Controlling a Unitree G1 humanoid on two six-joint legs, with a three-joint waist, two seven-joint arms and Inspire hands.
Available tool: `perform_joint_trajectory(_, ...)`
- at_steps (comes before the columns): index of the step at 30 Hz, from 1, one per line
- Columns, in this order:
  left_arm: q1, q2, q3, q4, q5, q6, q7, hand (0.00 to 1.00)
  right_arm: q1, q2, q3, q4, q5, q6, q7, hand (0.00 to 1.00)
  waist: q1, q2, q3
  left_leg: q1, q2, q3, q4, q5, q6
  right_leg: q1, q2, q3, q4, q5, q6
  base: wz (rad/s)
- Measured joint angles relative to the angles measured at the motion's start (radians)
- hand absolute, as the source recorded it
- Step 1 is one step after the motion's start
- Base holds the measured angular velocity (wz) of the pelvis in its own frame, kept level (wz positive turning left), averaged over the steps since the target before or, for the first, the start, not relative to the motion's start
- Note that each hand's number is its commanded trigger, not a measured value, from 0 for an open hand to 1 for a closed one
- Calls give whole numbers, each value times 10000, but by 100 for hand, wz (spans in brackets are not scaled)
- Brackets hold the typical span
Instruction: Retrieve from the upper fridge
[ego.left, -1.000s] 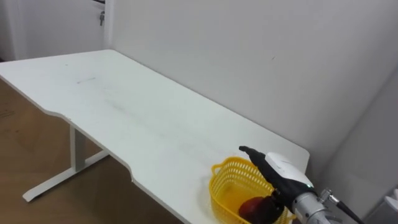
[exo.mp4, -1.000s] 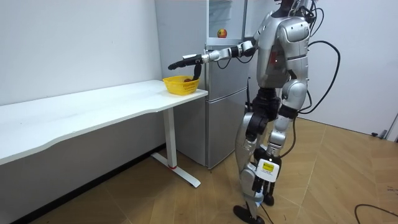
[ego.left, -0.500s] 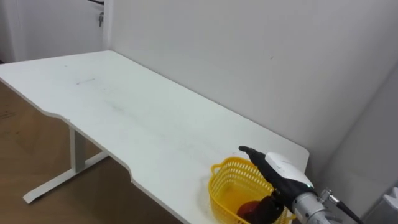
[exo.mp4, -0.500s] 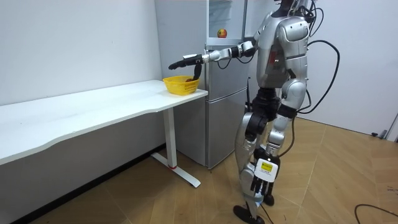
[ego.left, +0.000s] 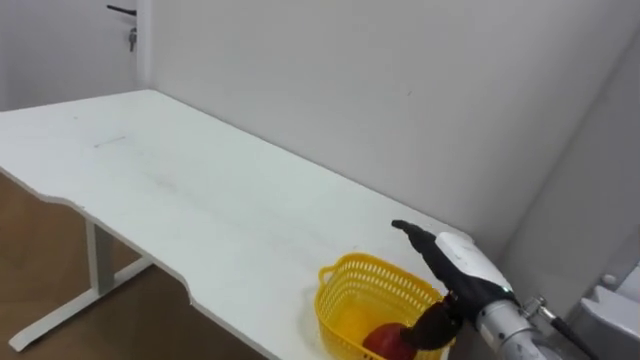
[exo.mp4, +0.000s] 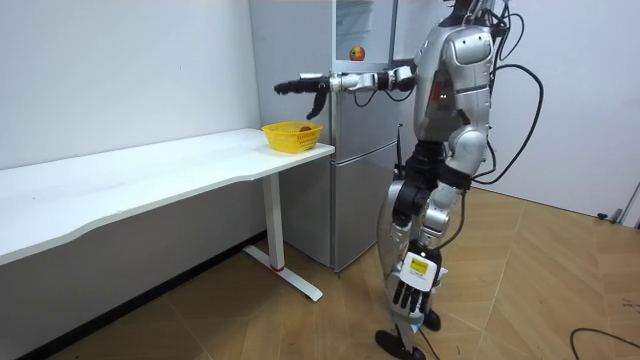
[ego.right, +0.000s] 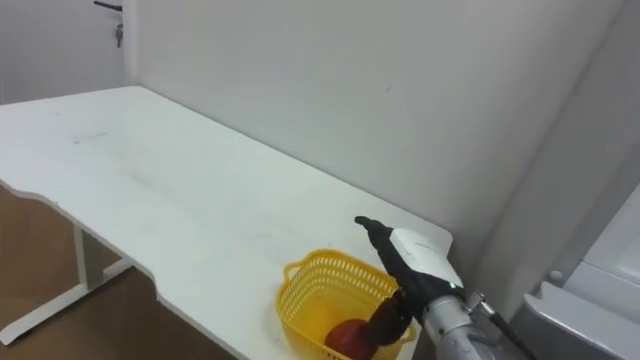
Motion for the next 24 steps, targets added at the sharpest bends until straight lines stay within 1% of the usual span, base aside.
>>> perform_joint_trajectory(2, 30, -29, -9, 93, 14, 0, 20, 0, 3, 4, -122, -596, 56, -16, -251, 0, -106, 72, -31, 78, 14, 106, -24, 0, 0, 17, 18, 189, 8, 0, 0, -15)
perform_joint_trajectory(3, 49, -85, -9, 138, 20, -9, 36, 0, 8, 7, -218, -973, 22, -139, -394, 0, -140, 143, -33, 138, 34, 228, -62, 0, 0, 44, 26, 238, 5, 1, -3, -20)
perform_joint_trajectory(4, 60, -138, -12, 145, 103, -26, 37, 0, 27, 8, -369, -1346, 31, -260, -544, 0, -208, 205, -19, 169, 31, 247, -63, -1, 2, 69, 22, 246, 5, 3, -4, -14)
perform_joint_trajectory(5, 55, -149, -8, 146, 133, -45, 39, 0, 33, 7, -440, -1526, 26, -276, -611, 0, -269, 224, -22, 166, 31, 253, -60, -1, 3, 66, 19, 248, 9, 3, -4, -4)
perform_joint_trajectory(6, 32, -150, 11, 149, 122, -122, 42, 0, 51, 7, -565, -2014, 22, -283, -749, 0, -425, 254, -37, 131, 42, 279, -54, -4, 5, -10, 19, 247, 21, 5, -7, -5)
perform_joint_trajectory(7, 9, -182, 64, 149, 122, -133, 46, 0, 141, 9, -789, -2657, 13, -346, -822, 0, -513, 312, -46, 127, 51, 321, -27, -4, 5, -46, 25, 275, 17, 12, -19, -8)
perform_joint_trajectory(8, 16, -216, 79, 149, 115, -134, 63, 0, 183, 9, -891, -2952, 14, -403, -888, 0, -570, 359, -47, 128, 53, 342, 3, -4, 5, -56, 26, 298, 16, 15, -24, -11)
perform_joint_trajectory(9, 51, -291, 72, 149, 103, -158, 126, 0, 267, 6, -1056, -3483, -7, -565, -1030, 0, -680, 501, -50, 150, 50, 387, 11, -3, 6, -41, 21, 354, 22, 15, -24, -16)
perform_joint_trajectory(10, 152, -379, 74, 151, 99, -234, 202, 0, 305, 9, -1199, -3898, -107, -736, -1207, 0, -774, 655, -50, 188, 61, 480, -15, -10, 18, -12, 25, 465, 23, 15, -24, -18)
perform_joint_trajectory(11, 196, -448, 80, 141, 102, -336, 255, 0, 335, 10, -1303, -4209, -246, -892, -1446, 0, -923, 794, -65, 206, 64, 525, -30, -16, 29, -11, 22, 486, 20, 15, -24, -15)
perform_joint_trajectory(12, 198, -479, 79, 136, 108, -356, 264, 0, 374, 13, -1358, -4384, -317, -925, -1556, 0, -985, 857, -80, 212, 69, 551, -36, -16, 30, -19, 21, 500, 24, 16, -24, -14)
perform_joint_trajectory(13, 200, -528, 79, 146, 100, -426, 317, 0, 558, 43, -1521, -4807, -313, -983, -1707, 0, -1088, 959, -118, 282, 89, 656, -85, -17, 29, -30, 33, 594, 25, 16, -23, -25)
perform_joint_trajectory(14, 256, -560, 78, 166, 100, -543, 395, 0, 753, 85, -1640, -5236, -233, -1005, -1833, 0, -1130, 1079, -115, 381, 129, 808, -182, -17, 29, -21, 63, 751, 37, 16, -24, -31)
perform_joint_trajectory(15, 265, -567, 78, 175, 99, -572, 423, 0, 844, 90, -1662, -5405, -210, -1068, -1948, 0, -1166, 1132, -137, 392, 138, 850, -204, -17, 29, -25, 69, 780, 34, 16, -24, -26)
perform_joint_trajectory(16, 333, -580, 74, 317, 90, -616, 492, 0, 1062, 87, -1729, -5694, -130, -1258, -2196, 0, -1309, 1237, -175, 486, 147, 892, -264, -15, 28, -1, 75, 826, 39, 16, -23, -23)
perform_joint_trajectory(17, 312, -621, 65, 508, 73, -698, 619, 0, 1338, 96, -1864, -5909, -148, -1431, -2407, 0, -1462, 1354, -168, 639, 168, 1020, -318, -15, 29, 71, 93, 1005, 53, 16, -24, -22)
perform_joint_trajectory(18, 341, -650, 43, 518, 68, -709, 664, 0, 1459, 113, -1945, -6001, -151, -1499, -2482, 0, -1534, 1417, -141, 722, 181, 1128, -326, -16, 30, 132, 98, 1080, 50, 16, -24, -31)
perform_joint_trajectory(19, 365, -713, 4, 502, -22, -760, 736, 0, 1752, 259, -2173, -6265, -154, -1584, -2617, 0, -1687, 1526, -150, 829, 198, 1292, -371, -24, 39, 149, 112, 1250, 51, 15, -23, -27)
perform_joint_trajectory(20, 402, -755, 9, 499, -89, -785, 786, 0, 1930, 368, -2329, -6429, -161, -1650, -2702, 0, -1745, 1576, -152, 862, 206, 1361, -416, -26, 42, 136, 120, 1321, 57, 15, -23, -35)
perform_joint_trajectory(21, 430, -830, 6, 499, -99, -816, 828, 0, 2264, 539, -2673, -6738, -195, -1796, -2960, 0, -1877, 1634, -144, 901, 215, 1489, -498, -30, 48, 91, 131, 1383, 62, 15, -23, -36)
perform_joint_trajectory(22, 557, -887, 9, 500, -104, -907, 854, 0, 2538, 601, -2943, -6890, -113, -1963, -3252, 0, -2014, 1698, -158, 904, 232, 1639, -539, -30, 49, 7, 148, 1524, 103, 16, -24, -42)
perform_joint_trajectory(23, 585, -928, 2, 506, -104, -999, 893, 0, 2823, 663, -3220, -7061, -96, -2027, -3421, 0, -2198, 1700, -185, 904, 262, 1774, -548, -39, 59, -80, 174, 1656, 192, 16, -24, -32)
perform_joint_trajectory(24, 591, -937, 2, 520, -104, -1024, 904, 0, 2930, 682, -3310, -7139, -80, -2037, -3520, 0, -2292, 1705, -184, 903, 277, 1816, -555, -42, 60, -93, 184, 1710, 191, 17, -26, -30)
